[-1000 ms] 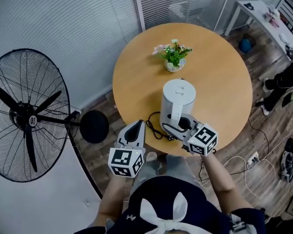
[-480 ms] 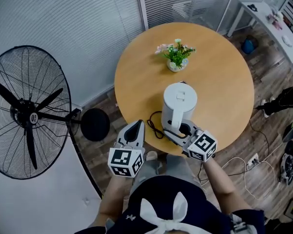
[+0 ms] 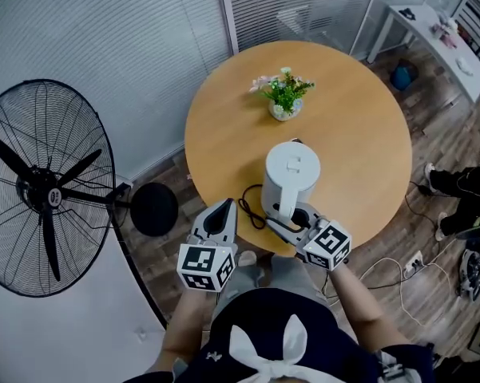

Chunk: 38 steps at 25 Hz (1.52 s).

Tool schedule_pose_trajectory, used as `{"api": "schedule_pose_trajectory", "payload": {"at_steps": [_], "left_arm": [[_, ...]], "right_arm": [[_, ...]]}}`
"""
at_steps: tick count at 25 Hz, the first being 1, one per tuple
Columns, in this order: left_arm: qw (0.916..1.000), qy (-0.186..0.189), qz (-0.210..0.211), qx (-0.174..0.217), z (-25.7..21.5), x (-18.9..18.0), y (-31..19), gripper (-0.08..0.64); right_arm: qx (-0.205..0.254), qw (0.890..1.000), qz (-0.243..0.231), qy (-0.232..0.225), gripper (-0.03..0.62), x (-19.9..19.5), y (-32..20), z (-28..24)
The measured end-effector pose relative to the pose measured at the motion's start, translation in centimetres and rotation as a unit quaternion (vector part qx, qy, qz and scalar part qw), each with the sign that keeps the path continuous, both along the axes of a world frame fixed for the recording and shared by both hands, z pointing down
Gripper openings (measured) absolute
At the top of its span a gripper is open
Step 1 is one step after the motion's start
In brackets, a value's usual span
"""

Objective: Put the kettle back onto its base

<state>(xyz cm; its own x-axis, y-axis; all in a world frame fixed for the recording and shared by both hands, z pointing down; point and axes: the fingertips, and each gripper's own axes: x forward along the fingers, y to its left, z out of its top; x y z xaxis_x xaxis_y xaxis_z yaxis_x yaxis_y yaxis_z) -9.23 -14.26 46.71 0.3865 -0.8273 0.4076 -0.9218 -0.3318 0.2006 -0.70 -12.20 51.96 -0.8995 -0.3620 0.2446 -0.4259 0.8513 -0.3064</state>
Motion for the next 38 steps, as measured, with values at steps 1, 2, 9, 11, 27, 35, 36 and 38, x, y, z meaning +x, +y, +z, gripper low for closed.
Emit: {"api": "schedule_pose_trajectory", "payload": {"at_steps": [1, 2, 9, 11, 27, 35, 36, 38], "left_arm": [[1.0000, 0.000, 0.001, 0.001, -0.1, 0.1, 0.0, 0.021], [1.0000, 0.000, 0.003, 0.001, -0.1, 0.2, -0.1, 0.021], [0.9999, 0.000, 0.013, -0.001, 0.2, 1.0, -0.1, 0.021], [0.9999, 0.000, 0.016, -0.002, 0.3, 1.2, -0.1, 0.021], [0.9998, 0.002, 0.021, -0.004, 0.6, 1.5, 0.2, 0.021], [0.9997, 0.005, 0.023, -0.004, 0.4, 1.7, 0.2, 0.021], [0.9997, 0.005, 0.024, -0.004, 0.4, 1.7, 0.2, 0.021], [0.9997, 0.004, 0.025, -0.004, 0.5, 1.8, 0.3, 0.021]], "right_arm": [[0.000, 1.000, 0.001, 0.000, 0.149, 0.0, 0.1, 0.0], [0.000, 1.000, 0.002, -0.001, 0.149, -0.1, 0.2, 0.0], [-0.004, 1.000, -0.006, 0.010, 0.144, 0.0, 0.8, 0.5], [-0.009, 1.000, -0.006, 0.008, 0.141, 0.0, 1.2, 0.7], [0.005, 0.999, -0.018, 0.028, 0.137, -0.5, 3.3, 2.1], [0.029, 0.998, -0.031, 0.049, 0.137, -0.7, 4.5, 2.7], [0.031, 0.998, -0.033, 0.051, 0.137, -0.7, 4.7, 2.7], [0.034, 0.997, -0.035, 0.053, 0.137, -0.6, 4.9, 2.9]]}}
